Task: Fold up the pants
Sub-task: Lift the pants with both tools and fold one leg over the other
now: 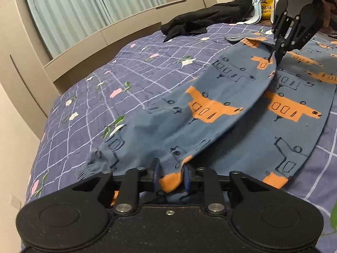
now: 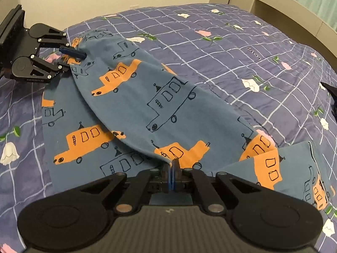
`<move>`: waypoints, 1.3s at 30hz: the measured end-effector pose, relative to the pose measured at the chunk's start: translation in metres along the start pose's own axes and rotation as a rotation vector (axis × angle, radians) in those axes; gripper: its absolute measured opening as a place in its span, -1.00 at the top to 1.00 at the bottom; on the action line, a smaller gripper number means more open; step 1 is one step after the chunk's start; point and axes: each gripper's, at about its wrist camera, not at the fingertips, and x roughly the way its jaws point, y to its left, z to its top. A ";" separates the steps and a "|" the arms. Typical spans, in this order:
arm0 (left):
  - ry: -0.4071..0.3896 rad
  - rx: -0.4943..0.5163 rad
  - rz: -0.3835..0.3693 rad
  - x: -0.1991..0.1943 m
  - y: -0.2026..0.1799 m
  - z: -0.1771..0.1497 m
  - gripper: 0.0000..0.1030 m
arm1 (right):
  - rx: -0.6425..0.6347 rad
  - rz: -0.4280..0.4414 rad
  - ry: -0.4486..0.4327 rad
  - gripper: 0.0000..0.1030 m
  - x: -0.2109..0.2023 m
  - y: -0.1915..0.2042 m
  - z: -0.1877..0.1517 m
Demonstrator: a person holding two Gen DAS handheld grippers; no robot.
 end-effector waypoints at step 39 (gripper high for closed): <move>-0.052 0.048 -0.053 -0.044 0.010 -0.009 0.96 | -0.054 -0.015 -0.061 0.98 -0.047 0.042 -0.011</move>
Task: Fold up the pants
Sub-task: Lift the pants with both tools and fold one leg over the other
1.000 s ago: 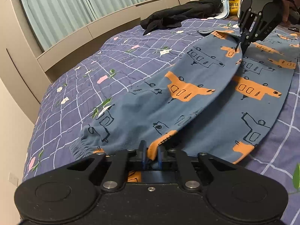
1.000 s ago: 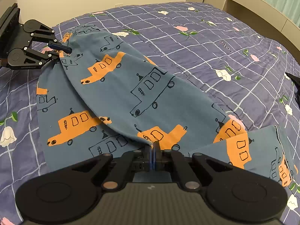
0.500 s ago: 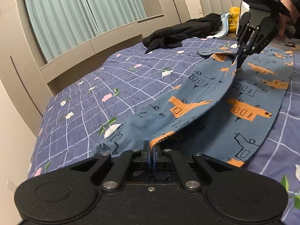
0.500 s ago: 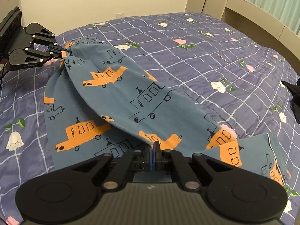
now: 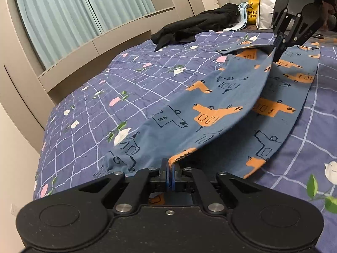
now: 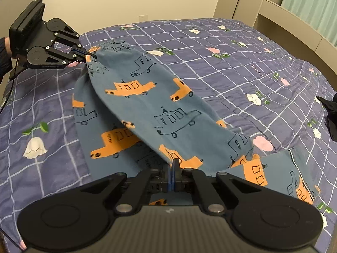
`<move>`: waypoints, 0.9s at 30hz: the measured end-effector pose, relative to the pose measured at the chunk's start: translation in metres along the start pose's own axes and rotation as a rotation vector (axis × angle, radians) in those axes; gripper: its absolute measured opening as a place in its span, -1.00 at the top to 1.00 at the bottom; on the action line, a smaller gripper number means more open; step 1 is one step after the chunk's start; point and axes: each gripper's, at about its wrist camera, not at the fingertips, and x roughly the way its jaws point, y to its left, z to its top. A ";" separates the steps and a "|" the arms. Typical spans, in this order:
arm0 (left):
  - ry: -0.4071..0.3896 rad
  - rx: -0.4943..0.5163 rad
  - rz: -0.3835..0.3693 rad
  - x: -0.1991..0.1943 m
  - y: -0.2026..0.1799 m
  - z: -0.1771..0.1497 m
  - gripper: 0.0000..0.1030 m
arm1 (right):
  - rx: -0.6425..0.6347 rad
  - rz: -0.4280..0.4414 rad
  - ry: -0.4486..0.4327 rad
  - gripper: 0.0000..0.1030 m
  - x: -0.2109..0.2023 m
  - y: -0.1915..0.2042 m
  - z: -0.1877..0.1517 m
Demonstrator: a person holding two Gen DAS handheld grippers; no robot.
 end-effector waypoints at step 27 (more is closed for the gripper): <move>0.077 0.034 -0.071 0.000 -0.006 -0.022 0.93 | -0.014 0.004 0.068 0.98 0.004 0.043 -0.020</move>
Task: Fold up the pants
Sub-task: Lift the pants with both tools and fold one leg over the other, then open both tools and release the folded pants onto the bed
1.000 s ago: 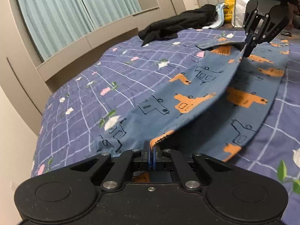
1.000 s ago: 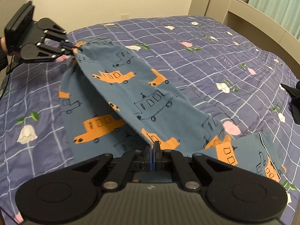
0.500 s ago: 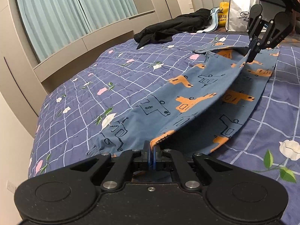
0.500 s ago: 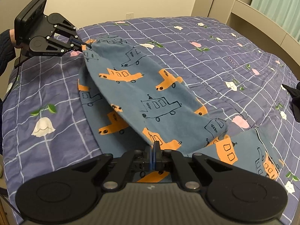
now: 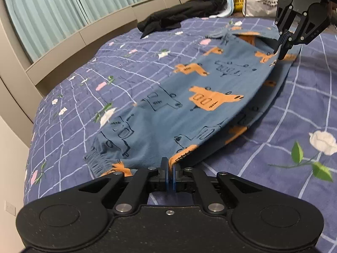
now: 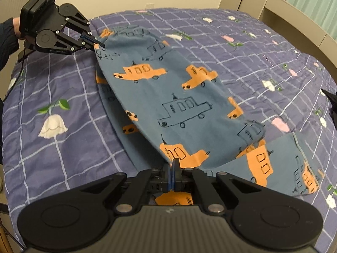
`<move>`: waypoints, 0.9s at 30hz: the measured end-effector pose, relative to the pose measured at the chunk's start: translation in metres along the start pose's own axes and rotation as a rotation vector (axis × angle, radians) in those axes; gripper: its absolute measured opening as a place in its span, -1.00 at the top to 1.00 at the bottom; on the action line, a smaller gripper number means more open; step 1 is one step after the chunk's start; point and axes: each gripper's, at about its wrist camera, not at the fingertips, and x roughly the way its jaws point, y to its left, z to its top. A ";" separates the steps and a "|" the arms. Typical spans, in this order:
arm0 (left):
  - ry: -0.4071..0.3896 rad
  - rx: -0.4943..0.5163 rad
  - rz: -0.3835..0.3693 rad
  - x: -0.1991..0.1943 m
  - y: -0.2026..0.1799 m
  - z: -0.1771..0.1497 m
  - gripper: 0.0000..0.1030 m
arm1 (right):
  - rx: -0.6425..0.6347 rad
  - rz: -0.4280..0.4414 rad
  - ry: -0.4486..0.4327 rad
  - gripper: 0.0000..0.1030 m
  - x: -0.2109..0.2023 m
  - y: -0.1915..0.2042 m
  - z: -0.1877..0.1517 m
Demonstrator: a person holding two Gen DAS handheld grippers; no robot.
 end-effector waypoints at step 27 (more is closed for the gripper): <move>-0.101 -0.076 -0.117 -0.030 0.007 0.014 0.28 | 0.132 0.150 -0.028 0.28 -0.018 -0.017 -0.001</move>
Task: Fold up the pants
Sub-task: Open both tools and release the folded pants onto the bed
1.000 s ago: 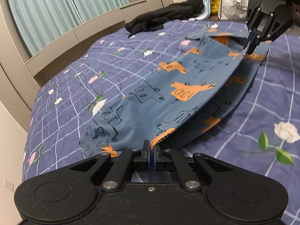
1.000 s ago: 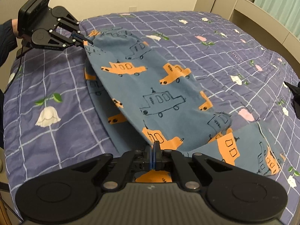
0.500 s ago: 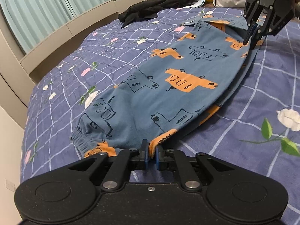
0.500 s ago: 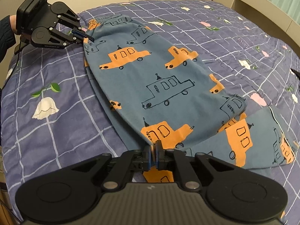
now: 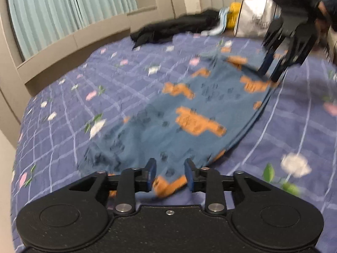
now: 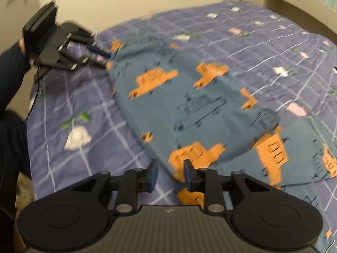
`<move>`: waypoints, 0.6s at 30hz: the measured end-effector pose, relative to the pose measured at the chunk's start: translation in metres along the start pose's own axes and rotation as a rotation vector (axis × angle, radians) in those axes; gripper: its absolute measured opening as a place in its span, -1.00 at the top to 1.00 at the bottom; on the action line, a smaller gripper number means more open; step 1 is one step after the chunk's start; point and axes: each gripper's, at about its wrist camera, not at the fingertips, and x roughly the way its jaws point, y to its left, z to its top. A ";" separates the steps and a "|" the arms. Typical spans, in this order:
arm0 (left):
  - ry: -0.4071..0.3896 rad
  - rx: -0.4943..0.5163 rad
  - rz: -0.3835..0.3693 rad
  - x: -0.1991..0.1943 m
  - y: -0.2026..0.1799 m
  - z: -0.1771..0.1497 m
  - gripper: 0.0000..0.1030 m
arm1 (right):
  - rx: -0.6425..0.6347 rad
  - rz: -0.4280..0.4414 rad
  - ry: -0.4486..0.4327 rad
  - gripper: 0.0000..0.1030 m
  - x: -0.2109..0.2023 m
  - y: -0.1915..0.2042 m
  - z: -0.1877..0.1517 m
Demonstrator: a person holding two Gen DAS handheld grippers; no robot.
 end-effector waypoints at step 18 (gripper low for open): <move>-0.283 -0.275 -0.347 0.102 -0.103 0.118 -0.71 | 0.030 -0.199 0.055 -0.50 -0.087 -0.071 -0.005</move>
